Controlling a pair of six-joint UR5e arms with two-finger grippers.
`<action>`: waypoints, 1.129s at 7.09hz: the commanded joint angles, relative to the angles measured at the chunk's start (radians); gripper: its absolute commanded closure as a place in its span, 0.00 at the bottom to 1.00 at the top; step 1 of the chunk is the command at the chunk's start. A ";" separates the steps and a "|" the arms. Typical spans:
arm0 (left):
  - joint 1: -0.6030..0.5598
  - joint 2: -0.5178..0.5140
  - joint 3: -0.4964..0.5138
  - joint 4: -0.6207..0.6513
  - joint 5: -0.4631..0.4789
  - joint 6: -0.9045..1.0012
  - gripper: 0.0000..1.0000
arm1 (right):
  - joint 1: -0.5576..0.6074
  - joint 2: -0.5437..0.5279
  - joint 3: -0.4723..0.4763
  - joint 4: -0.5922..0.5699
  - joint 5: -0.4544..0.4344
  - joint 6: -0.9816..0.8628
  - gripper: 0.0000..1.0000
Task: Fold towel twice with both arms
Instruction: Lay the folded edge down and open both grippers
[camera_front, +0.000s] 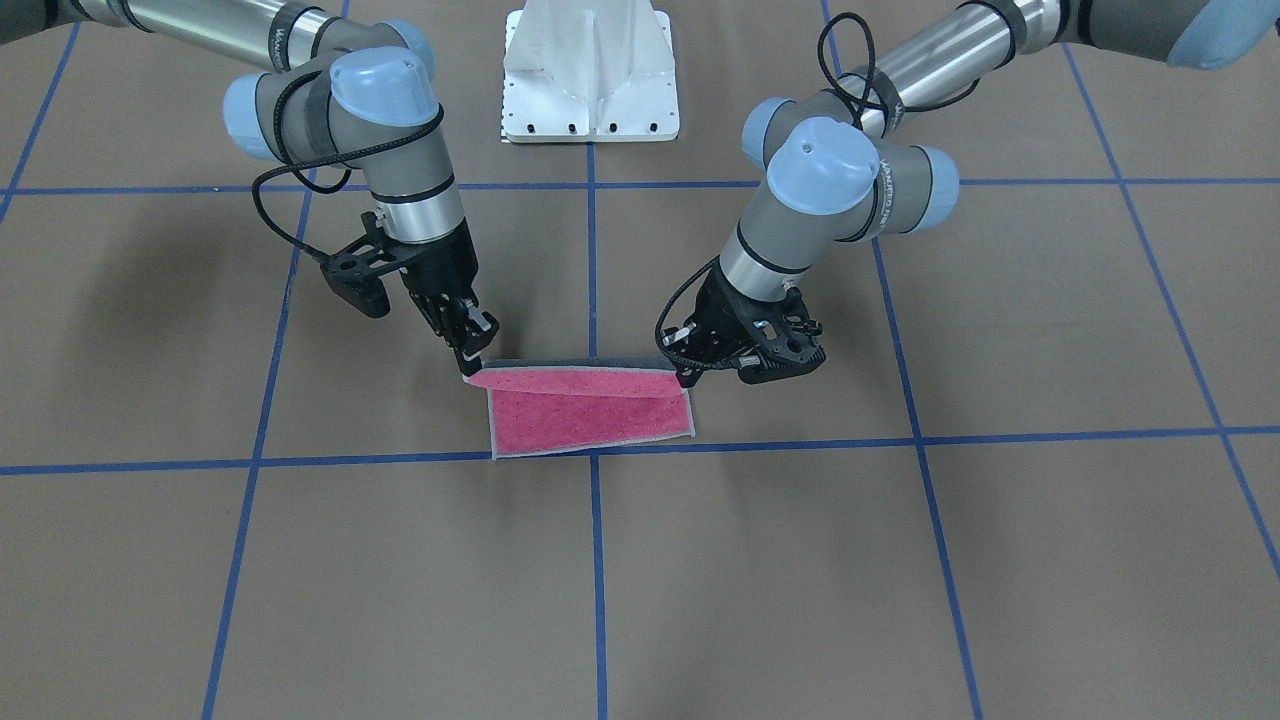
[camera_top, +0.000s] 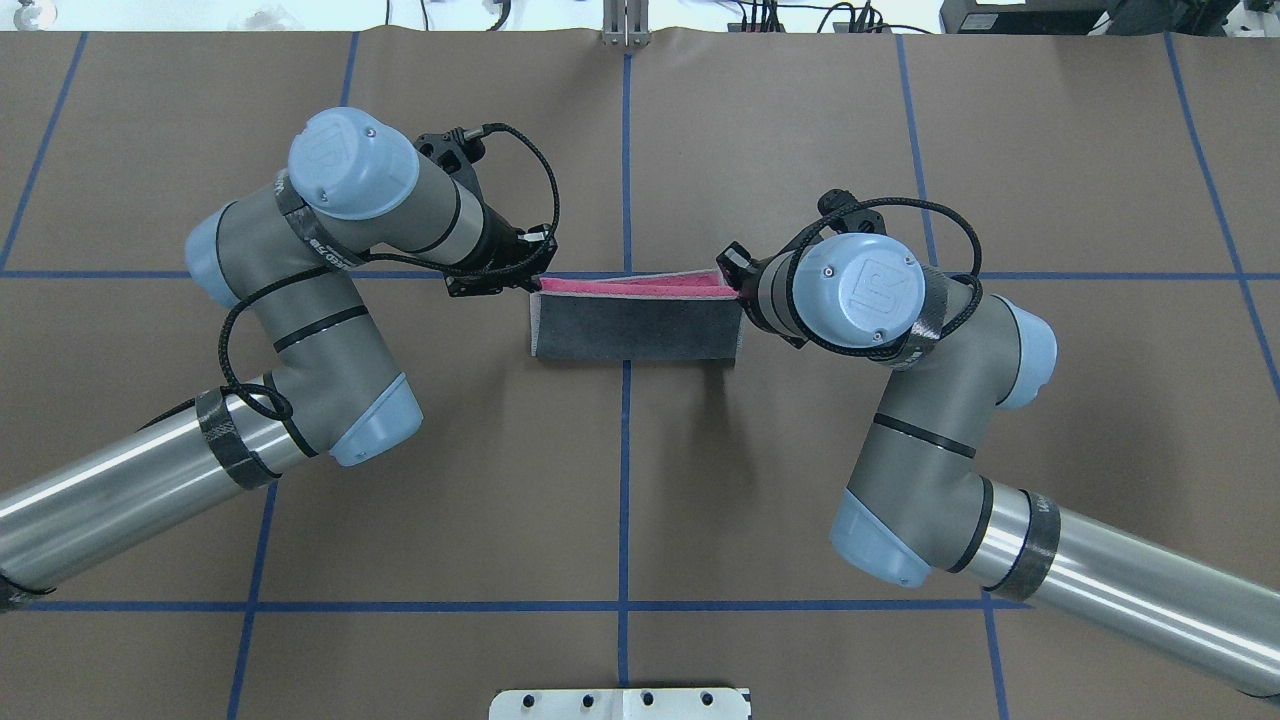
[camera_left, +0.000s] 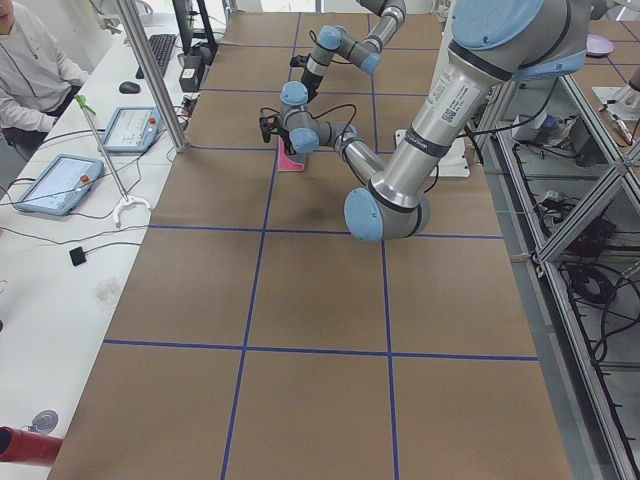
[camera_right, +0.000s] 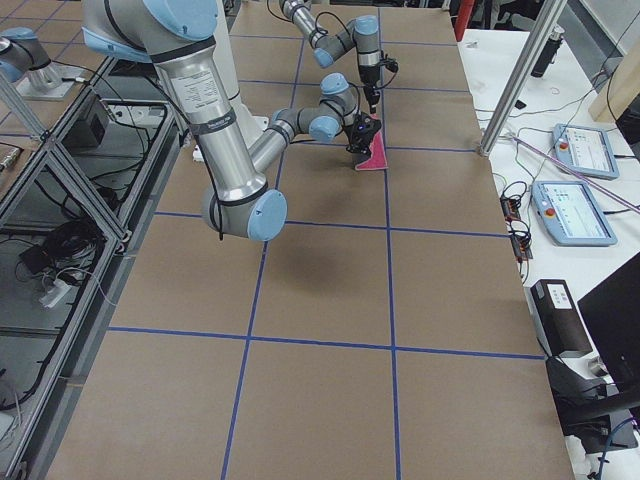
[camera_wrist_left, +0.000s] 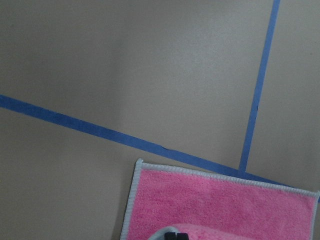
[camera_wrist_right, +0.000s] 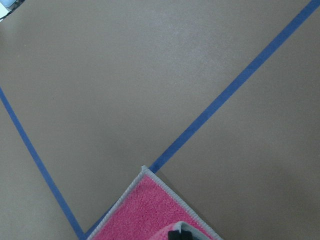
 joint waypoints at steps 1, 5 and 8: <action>-0.002 -0.001 0.025 -0.007 0.000 0.000 1.00 | 0.002 0.063 -0.068 0.000 -0.001 0.002 1.00; -0.005 -0.008 0.052 -0.008 0.002 -0.002 1.00 | 0.005 0.084 -0.103 0.000 -0.001 -0.001 1.00; -0.007 -0.044 0.103 -0.008 0.024 -0.002 1.00 | 0.006 0.084 -0.111 0.000 -0.003 -0.001 1.00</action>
